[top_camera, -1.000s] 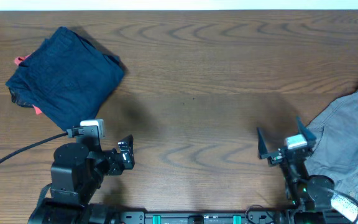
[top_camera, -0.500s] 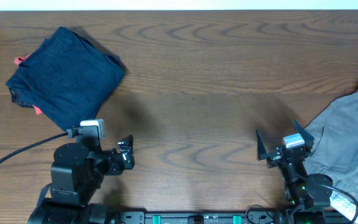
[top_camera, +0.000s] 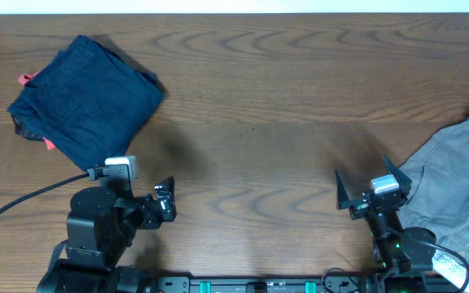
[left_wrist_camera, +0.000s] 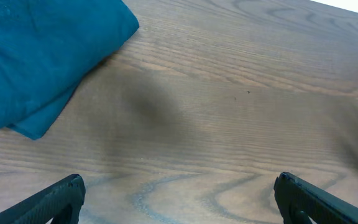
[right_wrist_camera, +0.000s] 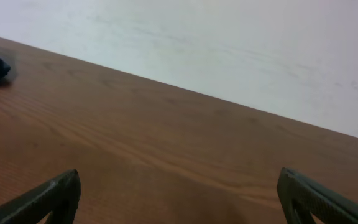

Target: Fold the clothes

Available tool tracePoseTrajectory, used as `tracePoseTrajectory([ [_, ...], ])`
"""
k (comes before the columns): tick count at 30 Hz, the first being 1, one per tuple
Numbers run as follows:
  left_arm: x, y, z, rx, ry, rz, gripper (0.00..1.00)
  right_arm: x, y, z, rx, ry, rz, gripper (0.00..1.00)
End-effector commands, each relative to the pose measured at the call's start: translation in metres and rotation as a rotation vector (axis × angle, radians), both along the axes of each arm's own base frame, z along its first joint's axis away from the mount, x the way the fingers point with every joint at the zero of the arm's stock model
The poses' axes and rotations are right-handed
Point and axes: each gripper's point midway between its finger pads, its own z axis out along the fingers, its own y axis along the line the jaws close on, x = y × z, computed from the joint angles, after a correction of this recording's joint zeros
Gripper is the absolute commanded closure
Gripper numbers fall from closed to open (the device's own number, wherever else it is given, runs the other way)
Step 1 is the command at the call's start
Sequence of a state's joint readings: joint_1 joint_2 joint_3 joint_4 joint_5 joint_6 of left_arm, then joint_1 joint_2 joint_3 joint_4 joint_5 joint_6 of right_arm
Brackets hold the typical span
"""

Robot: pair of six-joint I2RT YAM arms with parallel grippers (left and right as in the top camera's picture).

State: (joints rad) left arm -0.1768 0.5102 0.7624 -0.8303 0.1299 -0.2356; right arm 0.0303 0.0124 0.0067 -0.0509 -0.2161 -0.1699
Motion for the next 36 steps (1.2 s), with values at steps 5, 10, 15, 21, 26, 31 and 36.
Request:
tracePoseTrajectory([
  [5, 0.000, 0.002, 0.000, 0.003, -0.003, 0.008, 0.02, -0.001, 0.002, 0.000, -0.010, -0.004, 0.011, 0.01],
  [10, -0.008, 0.016, -0.001, 0.077, -0.028, 0.034, 0.02, -0.001, 0.002, 0.000, -0.010, -0.004, 0.011, 0.01],
  [15, -0.017, 0.037, -0.020, 0.108, -0.059, 0.126, 0.02, -0.001, 0.002, 0.000, -0.010, -0.004, 0.011, 0.01],
  [21, 0.004, 0.041, -0.053, 0.094, -0.233, 0.163, 0.02, -0.001, 0.002, 0.000, -0.010, -0.004, 0.011, 0.01],
  [26, 0.030, 0.040, -0.049, 0.106, -0.481, 0.154, 0.02, -0.001, 0.002, 0.000, -0.010, -0.004, 0.010, 0.01],
  [31, 0.046, 0.039, -0.037, 0.165, -0.681, 0.137, 0.02, -0.001, 0.002, 0.000, -0.010, -0.004, 0.011, 0.01],
  [36, 0.047, 0.046, -0.045, 0.236, -0.657, 0.154, 0.02, -0.001, 0.002, 0.000, -0.010, -0.004, 0.010, 0.01],
])
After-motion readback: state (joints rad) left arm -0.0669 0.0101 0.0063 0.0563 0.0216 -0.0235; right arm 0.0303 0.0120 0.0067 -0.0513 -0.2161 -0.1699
